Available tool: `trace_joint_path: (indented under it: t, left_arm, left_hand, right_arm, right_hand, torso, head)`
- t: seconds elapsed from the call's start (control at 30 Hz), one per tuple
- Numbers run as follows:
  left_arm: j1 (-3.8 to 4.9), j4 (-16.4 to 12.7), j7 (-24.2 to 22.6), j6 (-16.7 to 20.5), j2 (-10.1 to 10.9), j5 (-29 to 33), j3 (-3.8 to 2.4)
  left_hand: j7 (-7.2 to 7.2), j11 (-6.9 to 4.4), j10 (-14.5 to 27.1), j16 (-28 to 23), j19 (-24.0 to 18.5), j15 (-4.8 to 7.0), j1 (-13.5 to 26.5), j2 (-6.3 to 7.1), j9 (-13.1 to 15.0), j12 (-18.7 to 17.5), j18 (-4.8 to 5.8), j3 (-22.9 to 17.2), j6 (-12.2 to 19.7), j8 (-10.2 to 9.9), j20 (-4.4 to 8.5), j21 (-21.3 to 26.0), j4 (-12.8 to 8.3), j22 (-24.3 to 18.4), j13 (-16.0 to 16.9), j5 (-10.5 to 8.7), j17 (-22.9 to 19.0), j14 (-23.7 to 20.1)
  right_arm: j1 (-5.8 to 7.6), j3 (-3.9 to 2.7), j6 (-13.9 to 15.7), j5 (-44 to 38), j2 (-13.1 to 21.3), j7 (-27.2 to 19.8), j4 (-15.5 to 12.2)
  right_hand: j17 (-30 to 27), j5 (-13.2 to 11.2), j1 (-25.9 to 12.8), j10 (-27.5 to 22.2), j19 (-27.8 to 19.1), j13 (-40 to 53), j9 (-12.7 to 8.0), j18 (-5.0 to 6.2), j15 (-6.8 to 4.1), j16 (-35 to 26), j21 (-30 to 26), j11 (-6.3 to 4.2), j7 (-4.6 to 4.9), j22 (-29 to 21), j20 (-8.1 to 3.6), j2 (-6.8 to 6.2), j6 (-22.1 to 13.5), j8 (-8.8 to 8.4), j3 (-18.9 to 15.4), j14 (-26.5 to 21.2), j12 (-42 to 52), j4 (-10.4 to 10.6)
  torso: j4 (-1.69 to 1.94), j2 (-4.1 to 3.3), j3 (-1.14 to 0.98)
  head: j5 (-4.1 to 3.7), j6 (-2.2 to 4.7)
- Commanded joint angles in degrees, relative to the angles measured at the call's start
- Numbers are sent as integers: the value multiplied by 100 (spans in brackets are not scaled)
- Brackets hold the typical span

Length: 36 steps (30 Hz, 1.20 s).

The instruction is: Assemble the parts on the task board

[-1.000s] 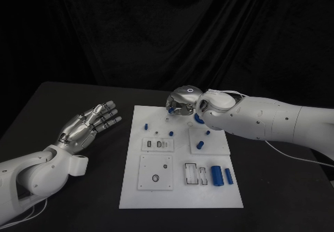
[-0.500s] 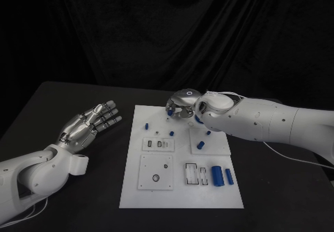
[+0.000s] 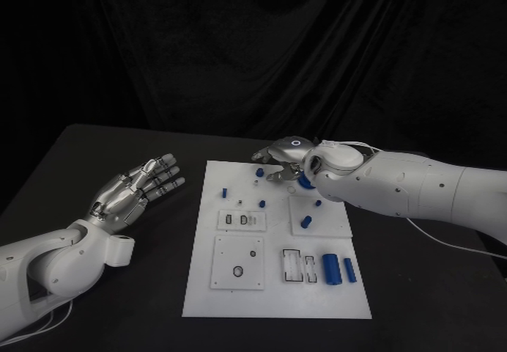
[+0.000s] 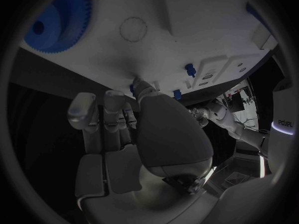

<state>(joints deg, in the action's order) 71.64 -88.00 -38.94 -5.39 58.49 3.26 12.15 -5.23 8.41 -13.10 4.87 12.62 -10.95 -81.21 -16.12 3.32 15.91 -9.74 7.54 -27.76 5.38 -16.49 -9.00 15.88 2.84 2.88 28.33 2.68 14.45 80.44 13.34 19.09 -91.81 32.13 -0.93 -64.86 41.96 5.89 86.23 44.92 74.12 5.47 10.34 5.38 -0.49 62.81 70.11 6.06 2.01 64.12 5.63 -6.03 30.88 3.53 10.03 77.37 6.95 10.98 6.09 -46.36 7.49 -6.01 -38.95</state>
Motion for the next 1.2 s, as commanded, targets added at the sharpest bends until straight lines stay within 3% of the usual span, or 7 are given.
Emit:
trace_joint_path:
  t: [0.03,0.27,0.4,0.57,0.7,0.93,1.2]
  left_arm:
    - [-8,-33,-454,-60,34,21,-4]
    - [-9,-78,-454,-20,99,21,-4]
    - [-9,-94,-448,-6,115,21,-4]
    - [-12,-72,-445,-24,106,21,-4]
    - [-20,-49,-444,-36,104,21,-4]
    - [-47,-17,-450,-62,97,21,-4]
    - [-70,-8,-452,-82,92,21,-4]
  left_hand:
    - [-2,-8,48,-32,-46,-14,-67,-9,4,-18,11,-31,-17,-20,2,33,-13,-9,5,19,3,-35]
    - [-3,-9,52,-32,-45,-14,-76,-8,5,-20,12,-37,-23,-20,2,33,-17,-9,4,27,3,-35]
    - [15,-15,64,-26,-39,-19,-92,1,1,-28,12,-42,8,-29,1,30,-25,-7,3,37,7,-16]
    - [16,-15,63,-25,-40,-19,-93,2,1,-27,12,-43,5,-29,1,31,-25,-8,3,38,7,-14]
    - [19,-16,69,-25,-41,-20,-96,2,0,-33,13,-44,10,-30,1,31,-27,-8,2,40,7,-15]
    - [29,-19,73,-21,-43,-24,-107,1,2,-32,15,-52,1,-30,0,33,-31,-8,2,50,9,-4]
    - [35,-19,76,-20,-54,-29,-113,0,1,-33,17,-56,12,-32,-1,42,-34,-11,2,54,10,0]
  right_arm:
    - [88,-3,403,-9,199,161,-182]
    - [431,-2,425,59,996,287,-895]
    - [537,32,91,458,1530,268,-1282]
    - [444,68,-102,831,1880,220,-1400]
    - [268,78,77,940,2015,114,-1365]
    - [29,84,469,1003,2055,41,-1253]
    - [-82,84,523,1015,2017,73,-1190]
  right_hand:
    - [-4,37,37,-14,-41,22,-4,102,-1,-23,-24,-8,50,-5,4,21,53,2,-28,-57,80,13]
    - [-39,148,92,516,-38,263,90,101,-46,-27,-64,-70,378,50,-21,141,978,265,-43,-108,826,60]
    - [-1163,261,338,1184,-1101,505,30,345,5,-955,-1235,-168,270,-1041,9,214,1156,292,138,-1120,1438,17]
    - [-1292,209,278,1360,-2066,1226,-64,495,108,-1227,-2323,-271,366,-1764,117,152,1254,257,92,-1826,2628,86]
    - [-1125,122,103,1171,-1657,2109,-127,464,-1,-825,-2108,-398,384,-1441,50,100,1372,255,-22,-1606,3949,260]
    - [3460,-66,-797,3545,509,6951,-148,-149,-191,2185,740,-533,387,1351,-158,129,1695,328,-446,712,7701,527]
    - [4665,-147,-1299,4508,994,8453,-160,-310,-226,2671,1342,-549,387,1962,-194,64,1687,266,-469,1211,8305,569]
  torso:
    - [-13,-3,-5]
    - [-23,-2,-14]
    - [-37,5,-12]
    - [-27,-1,-9]
    - [-32,13,4]
    - [-30,5,-2]
    - [-20,-5,-16]
  head:
    - [43,21]
    - [43,40]
    - [65,30]
    - [-13,88]
    - [-2,150]
    - [22,135]
    - [-19,101]
